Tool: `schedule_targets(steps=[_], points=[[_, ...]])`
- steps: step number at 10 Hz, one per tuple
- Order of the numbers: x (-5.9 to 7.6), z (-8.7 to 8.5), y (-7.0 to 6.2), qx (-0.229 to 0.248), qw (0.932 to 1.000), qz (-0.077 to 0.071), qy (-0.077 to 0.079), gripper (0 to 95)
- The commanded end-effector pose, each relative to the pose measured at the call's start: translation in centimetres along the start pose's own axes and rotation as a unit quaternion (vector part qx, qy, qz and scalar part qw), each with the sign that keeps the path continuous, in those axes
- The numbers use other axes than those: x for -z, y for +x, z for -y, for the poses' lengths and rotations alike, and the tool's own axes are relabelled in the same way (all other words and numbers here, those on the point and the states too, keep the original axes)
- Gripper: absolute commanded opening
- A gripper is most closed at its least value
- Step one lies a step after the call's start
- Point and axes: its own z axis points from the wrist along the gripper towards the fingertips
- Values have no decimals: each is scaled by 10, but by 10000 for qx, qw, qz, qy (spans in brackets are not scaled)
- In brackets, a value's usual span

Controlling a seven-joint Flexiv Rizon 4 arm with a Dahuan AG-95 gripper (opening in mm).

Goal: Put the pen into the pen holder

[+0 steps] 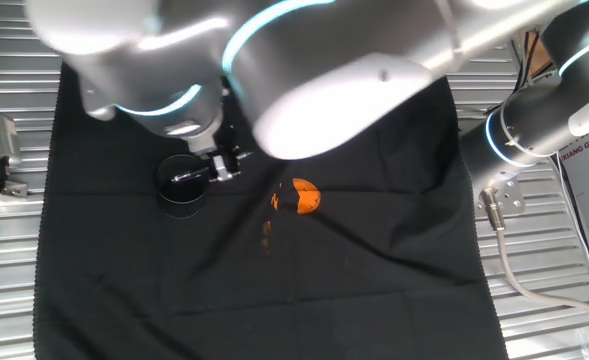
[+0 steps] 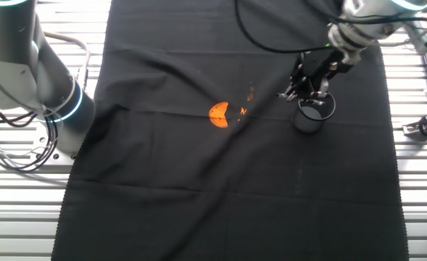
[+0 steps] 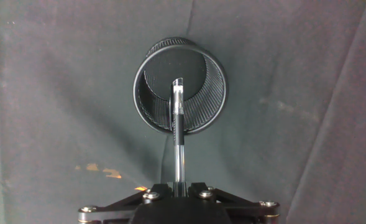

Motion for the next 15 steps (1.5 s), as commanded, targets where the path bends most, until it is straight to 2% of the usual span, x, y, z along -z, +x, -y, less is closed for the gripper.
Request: schedule_targets(steps=[1, 3, 6, 9, 13, 15], points=[[-3, 2, 0, 5, 10000, -40, -15, 0], [-4, 3, -1, 36, 9999, -146, -31, 0], [-6, 5, -4, 83, 9992, -400, -54, 0], [-5, 4, -7, 84, 9984, -552, -52, 0], [4, 1, -22, 63, 9965, -830, -51, 0], [4, 1, -27, 67, 9959, -899, -40, 0]])
